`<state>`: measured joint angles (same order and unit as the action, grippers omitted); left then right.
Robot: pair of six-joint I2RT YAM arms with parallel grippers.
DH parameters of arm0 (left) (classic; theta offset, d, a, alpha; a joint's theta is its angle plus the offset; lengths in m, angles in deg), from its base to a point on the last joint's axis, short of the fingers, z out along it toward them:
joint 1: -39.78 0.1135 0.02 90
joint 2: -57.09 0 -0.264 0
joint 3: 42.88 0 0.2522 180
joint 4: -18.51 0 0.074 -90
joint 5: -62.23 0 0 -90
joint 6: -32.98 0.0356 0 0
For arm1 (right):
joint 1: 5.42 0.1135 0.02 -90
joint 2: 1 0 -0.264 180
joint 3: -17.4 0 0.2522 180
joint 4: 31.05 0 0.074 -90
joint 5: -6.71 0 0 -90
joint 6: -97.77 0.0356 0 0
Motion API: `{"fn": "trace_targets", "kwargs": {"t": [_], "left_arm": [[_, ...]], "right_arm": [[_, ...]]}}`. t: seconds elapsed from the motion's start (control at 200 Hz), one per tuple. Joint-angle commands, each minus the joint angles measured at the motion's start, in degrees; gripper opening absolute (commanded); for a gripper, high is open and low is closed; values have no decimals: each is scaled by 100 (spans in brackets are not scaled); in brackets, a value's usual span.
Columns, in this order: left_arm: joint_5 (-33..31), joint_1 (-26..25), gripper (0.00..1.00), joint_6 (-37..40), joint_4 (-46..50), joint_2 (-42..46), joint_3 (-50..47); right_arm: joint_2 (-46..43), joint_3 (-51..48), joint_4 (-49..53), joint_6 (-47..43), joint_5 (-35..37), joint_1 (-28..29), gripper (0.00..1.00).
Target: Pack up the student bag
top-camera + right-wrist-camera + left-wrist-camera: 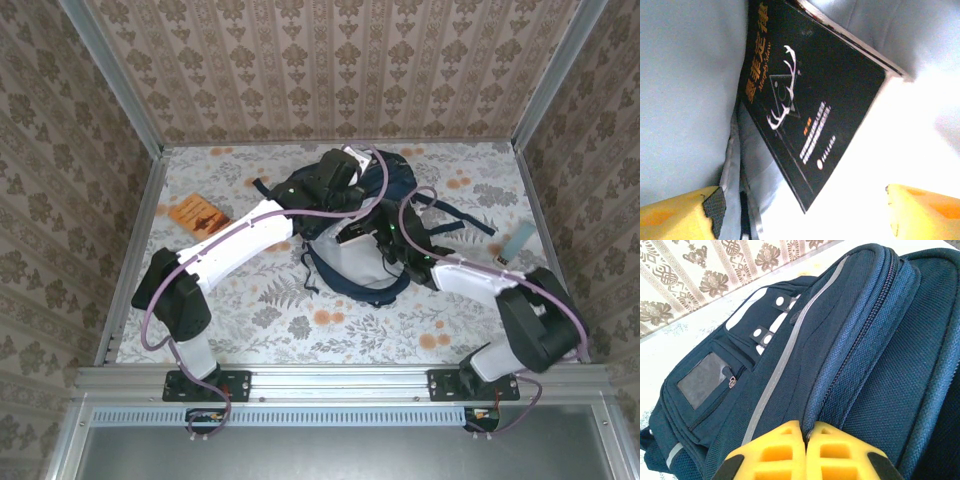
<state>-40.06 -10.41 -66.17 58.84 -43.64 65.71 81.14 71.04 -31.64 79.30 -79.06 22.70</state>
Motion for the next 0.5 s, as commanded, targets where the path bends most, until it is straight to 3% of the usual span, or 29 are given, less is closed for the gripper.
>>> {"fn": "trace_targets", "kwargs": {"t": [0.0,0.33,0.4,0.495], "left_arm": [[-29,166,2,-263,-442,140,97],[864,322,15,-329,-585,245,-451],[1037,387,25,-430,-449,296,-545],[1136,522,54,-743,-413,465,-819]], "right_arm": [[-764,-259,1120,-297,96,-26,84],[-2898,-903,3400,-560,2120,-26,83],[-3158,-752,3785,-710,2371,-28,84],[-3370,-530,4129,-948,2644,-27,85]]}}
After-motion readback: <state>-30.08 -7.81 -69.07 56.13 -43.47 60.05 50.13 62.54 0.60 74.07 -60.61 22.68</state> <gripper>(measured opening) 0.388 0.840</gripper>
